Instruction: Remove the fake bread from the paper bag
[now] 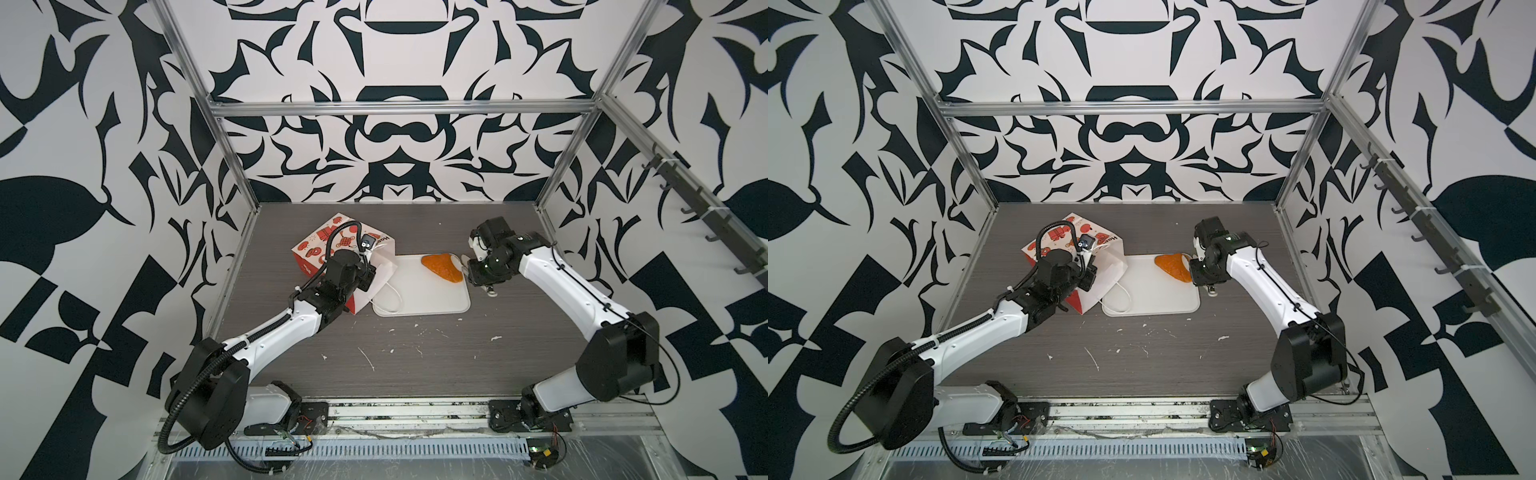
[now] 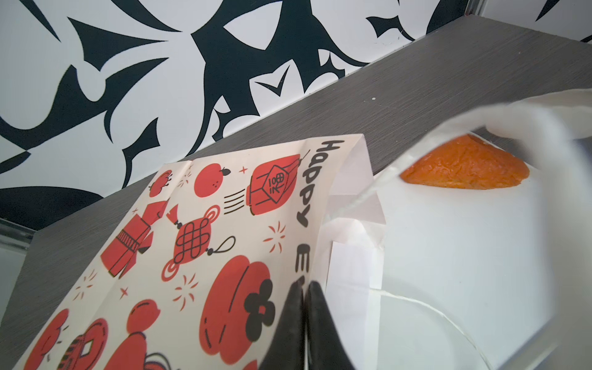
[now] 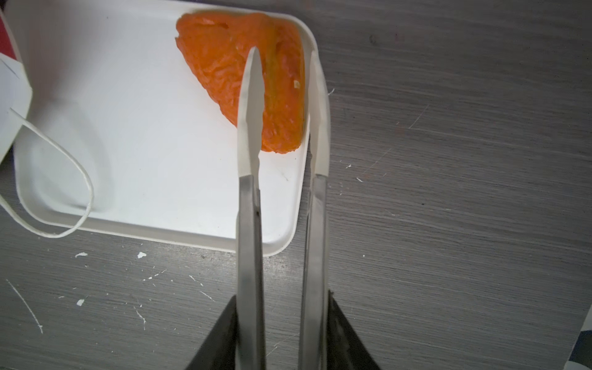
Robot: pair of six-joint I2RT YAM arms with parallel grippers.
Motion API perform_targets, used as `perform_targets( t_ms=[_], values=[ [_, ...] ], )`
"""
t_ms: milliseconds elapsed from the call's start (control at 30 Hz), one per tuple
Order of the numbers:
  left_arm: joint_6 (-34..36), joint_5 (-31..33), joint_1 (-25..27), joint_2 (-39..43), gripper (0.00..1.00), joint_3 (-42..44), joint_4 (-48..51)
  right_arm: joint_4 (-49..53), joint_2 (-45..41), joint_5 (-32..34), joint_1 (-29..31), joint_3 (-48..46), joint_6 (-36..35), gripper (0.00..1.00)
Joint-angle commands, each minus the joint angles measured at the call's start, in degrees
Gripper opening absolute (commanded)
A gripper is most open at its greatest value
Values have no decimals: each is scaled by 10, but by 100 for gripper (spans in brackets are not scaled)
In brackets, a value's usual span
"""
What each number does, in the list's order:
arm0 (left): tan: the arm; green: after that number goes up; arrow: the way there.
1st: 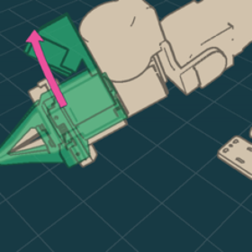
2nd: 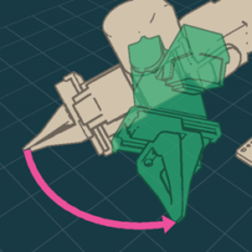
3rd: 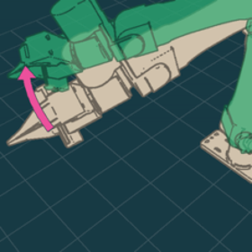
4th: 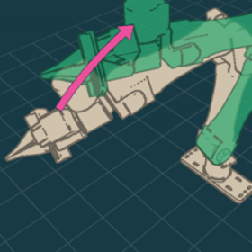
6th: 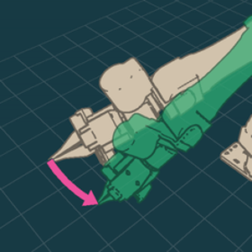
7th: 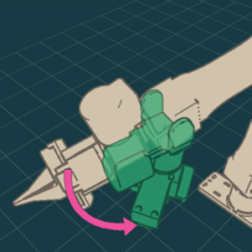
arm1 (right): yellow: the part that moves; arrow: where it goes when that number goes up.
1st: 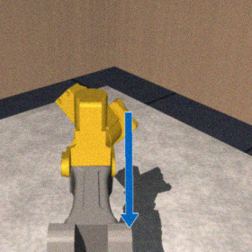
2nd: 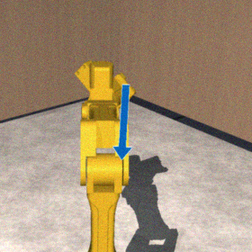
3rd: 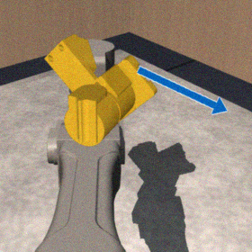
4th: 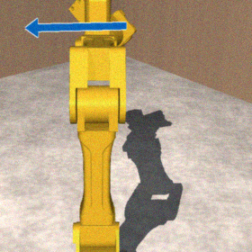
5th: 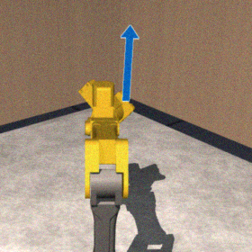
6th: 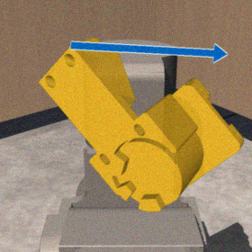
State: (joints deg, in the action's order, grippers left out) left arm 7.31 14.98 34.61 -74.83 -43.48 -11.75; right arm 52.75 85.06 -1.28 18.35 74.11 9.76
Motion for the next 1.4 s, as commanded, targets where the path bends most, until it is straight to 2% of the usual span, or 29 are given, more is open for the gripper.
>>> perform_targets(
  t_ms=[0, 100, 267, 367, 467, 700, 1067, 1367],
  values=[
    [-6, -5, -2, 1, 9, -8, -10, -29, -40, -16, -1, -3, 1, 41],
    [-5, -6, -3, 1, 9, -13, -3, -48, -58, -54, 26, -8, -12, 40],
    [0, -4, -2, -2, 9, -31, 13, -72, -64, -65, 140, 1, -27, 39],
    [7, 5, -2, -3, 9, -44, 21, -124, -66, -97, 190, -12, -10, 39],
    [17, 12, -4, -7, 9, -56, 29, -175, -53, -134, 211, -27, 12, 39],
    [24, 9, -3, -10, 2, -73, 42, -272, 1, -139, 234, -34, 47, 39],
    [14, -20, -3, 13, 7, -56, 33, -320, 137, -158, 246, 55, 93, 41],
    [10, -45, -3, 45, 9, -42, 31, -354, 183, -151, 248, 90, 150, 43]
  ],
)
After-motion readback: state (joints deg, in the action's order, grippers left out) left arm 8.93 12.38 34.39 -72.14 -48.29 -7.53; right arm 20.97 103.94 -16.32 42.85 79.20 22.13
